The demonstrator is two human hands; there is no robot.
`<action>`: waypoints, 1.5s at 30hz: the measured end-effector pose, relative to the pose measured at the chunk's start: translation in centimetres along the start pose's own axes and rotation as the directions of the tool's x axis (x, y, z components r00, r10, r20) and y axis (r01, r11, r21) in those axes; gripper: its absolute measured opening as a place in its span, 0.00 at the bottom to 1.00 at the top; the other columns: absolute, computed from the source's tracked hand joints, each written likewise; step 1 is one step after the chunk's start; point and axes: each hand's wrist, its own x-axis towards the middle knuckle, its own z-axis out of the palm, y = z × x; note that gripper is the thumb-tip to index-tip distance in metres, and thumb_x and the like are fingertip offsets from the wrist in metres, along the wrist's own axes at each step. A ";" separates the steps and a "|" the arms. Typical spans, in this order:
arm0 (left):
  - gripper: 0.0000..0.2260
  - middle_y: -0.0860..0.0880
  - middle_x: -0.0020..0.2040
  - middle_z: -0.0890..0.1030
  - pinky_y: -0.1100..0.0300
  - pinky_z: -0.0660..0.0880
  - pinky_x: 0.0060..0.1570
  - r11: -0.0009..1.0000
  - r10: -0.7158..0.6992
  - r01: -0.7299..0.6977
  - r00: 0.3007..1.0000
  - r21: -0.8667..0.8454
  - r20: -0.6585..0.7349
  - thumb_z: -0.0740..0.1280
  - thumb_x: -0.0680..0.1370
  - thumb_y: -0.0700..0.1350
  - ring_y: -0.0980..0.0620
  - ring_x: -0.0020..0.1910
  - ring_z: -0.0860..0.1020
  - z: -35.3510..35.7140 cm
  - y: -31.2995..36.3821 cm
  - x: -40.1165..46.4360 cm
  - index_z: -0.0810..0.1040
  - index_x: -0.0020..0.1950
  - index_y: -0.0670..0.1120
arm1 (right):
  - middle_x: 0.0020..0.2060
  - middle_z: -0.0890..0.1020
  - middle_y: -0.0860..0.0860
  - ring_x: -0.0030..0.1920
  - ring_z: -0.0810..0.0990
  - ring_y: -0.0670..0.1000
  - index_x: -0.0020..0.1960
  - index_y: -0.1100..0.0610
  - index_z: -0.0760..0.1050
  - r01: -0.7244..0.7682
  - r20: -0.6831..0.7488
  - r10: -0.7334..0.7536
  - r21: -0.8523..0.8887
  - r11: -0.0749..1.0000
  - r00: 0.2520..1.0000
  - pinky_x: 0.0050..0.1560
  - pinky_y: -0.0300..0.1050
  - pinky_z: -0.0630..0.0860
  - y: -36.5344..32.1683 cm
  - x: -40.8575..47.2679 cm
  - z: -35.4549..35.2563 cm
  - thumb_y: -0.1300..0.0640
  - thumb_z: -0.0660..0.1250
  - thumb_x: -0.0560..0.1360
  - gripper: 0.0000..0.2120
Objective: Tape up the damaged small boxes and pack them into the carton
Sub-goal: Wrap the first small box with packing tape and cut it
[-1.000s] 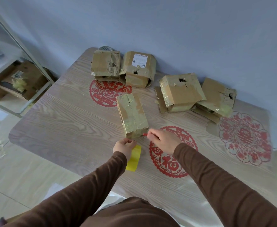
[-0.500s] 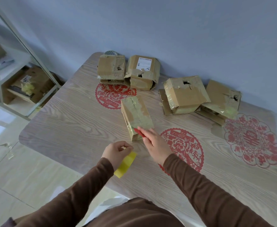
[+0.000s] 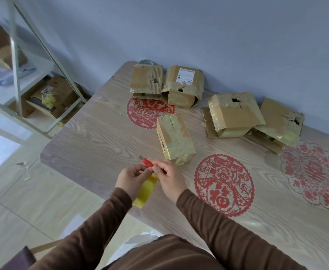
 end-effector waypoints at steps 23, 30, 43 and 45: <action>0.16 0.46 0.57 0.82 0.53 0.74 0.54 0.549 -0.045 0.187 0.980 0.815 -0.194 0.65 0.78 0.62 0.42 0.57 0.80 -7.1 -1.3 11.7 0.78 0.62 0.57 | 0.52 0.76 0.49 0.47 0.74 0.46 0.59 0.54 0.77 0.022 -0.042 -0.023 -0.038 0.999 0.999 0.53 0.41 0.73 -0.9 3.2 3.5 0.61 0.62 0.80 0.10; 0.43 0.39 0.60 0.80 0.49 0.75 0.55 0.680 -0.092 0.176 0.984 0.711 -0.155 0.69 0.77 0.59 0.40 0.60 0.78 -4.1 -2.6 12.8 0.47 0.83 0.50 | 0.60 0.76 0.50 0.62 0.72 0.49 0.63 0.54 0.73 -0.033 -0.469 -0.138 -0.337 0.941 0.872 0.65 0.51 0.72 2.6 5.0 -5.8 0.56 0.62 0.79 0.13; 0.26 0.46 0.77 0.65 0.49 0.63 0.75 0.958 0.154 -0.184 0.977 0.218 0.146 0.63 0.83 0.47 0.46 0.74 0.66 4.8 7.4 16.2 0.60 0.81 0.52 | 0.58 0.79 0.48 0.57 0.77 0.46 0.64 0.49 0.72 -0.359 -0.118 0.601 0.705 0.612 0.791 0.55 0.43 0.72 1.0 -0.3 -2.8 0.58 0.66 0.79 0.15; 0.24 0.43 0.73 0.68 0.47 0.68 0.72 0.929 0.101 -0.152 0.981 0.337 0.164 0.64 0.82 0.46 0.42 0.70 0.70 5.4 7.2 16.7 0.66 0.78 0.51 | 0.60 0.81 0.44 0.60 0.78 0.46 0.68 0.44 0.72 -0.315 -0.114 0.531 0.695 0.646 0.840 0.60 0.44 0.74 1.0 -0.3 -2.3 0.57 0.65 0.77 0.21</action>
